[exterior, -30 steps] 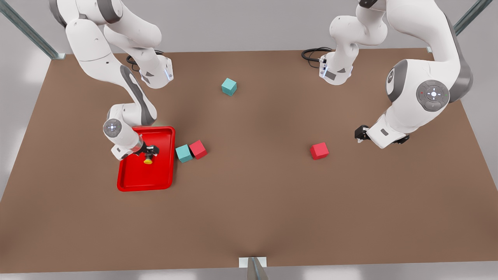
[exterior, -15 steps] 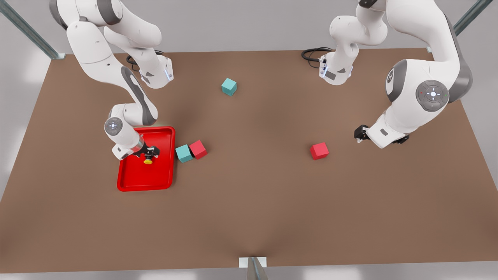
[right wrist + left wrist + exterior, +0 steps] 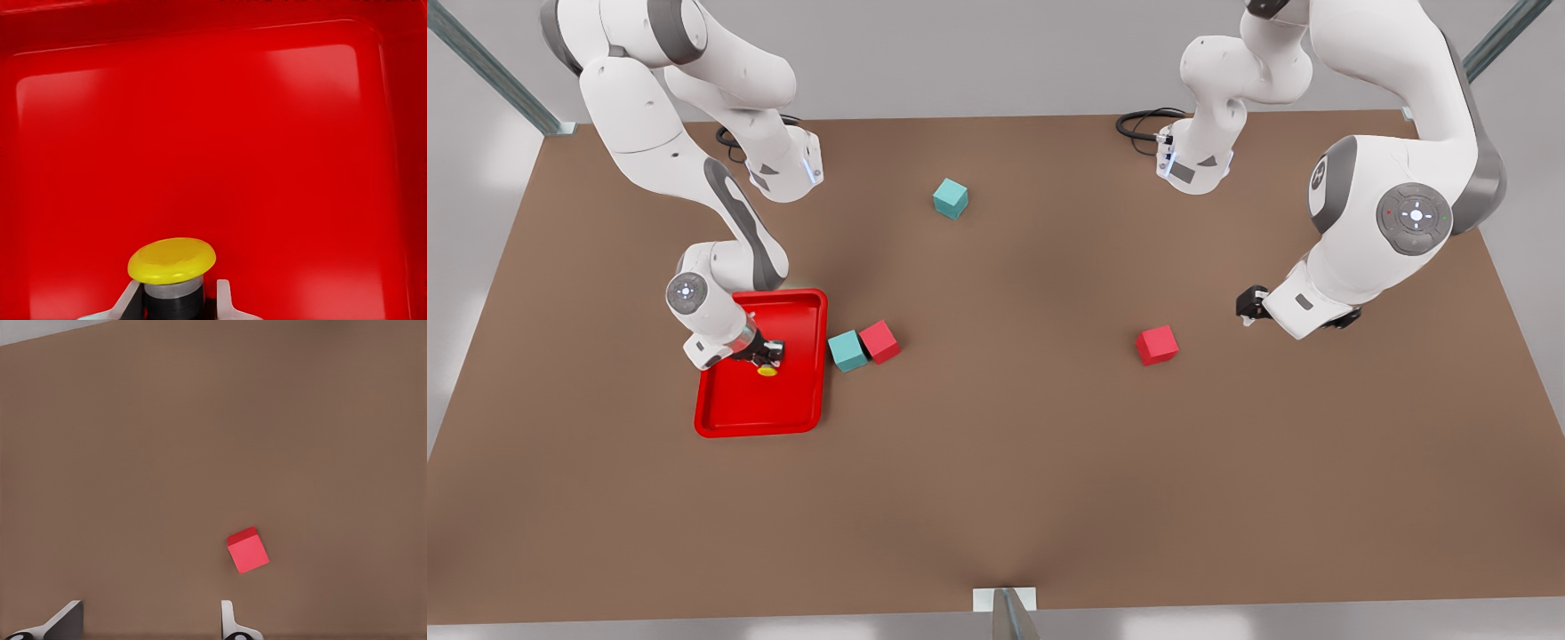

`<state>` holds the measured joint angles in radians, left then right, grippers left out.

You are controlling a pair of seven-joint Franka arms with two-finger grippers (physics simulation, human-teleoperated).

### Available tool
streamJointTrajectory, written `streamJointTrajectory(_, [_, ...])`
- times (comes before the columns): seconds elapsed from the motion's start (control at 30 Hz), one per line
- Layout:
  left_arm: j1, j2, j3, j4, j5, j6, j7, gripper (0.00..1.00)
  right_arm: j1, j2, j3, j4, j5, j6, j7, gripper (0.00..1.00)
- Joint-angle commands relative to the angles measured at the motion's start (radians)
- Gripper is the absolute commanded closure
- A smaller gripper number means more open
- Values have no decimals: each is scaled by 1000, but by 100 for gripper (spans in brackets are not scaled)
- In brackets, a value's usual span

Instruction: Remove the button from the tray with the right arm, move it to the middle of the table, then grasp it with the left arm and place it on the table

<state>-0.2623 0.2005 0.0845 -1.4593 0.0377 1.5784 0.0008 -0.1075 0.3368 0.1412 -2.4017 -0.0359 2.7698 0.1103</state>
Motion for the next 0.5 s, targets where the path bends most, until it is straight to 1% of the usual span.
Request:
streamJointTrajectory(0.0, [0, -1, 1, 0, 1, -1, -2, 0, 0, 1, 0, 3, -1, 1, -5, 51])
streamJointTrajectory(0.3, [0, -1, 0, 0, 1, -1, -1, 0, 12, -13, 0, 24, -1, -7, -3, 51])
streamJointTrajectory(0.47, [0, -3, -5, 0, 1, -5, -2, 0, 19, -10, 28, 55, 1, -12, 15, 51])
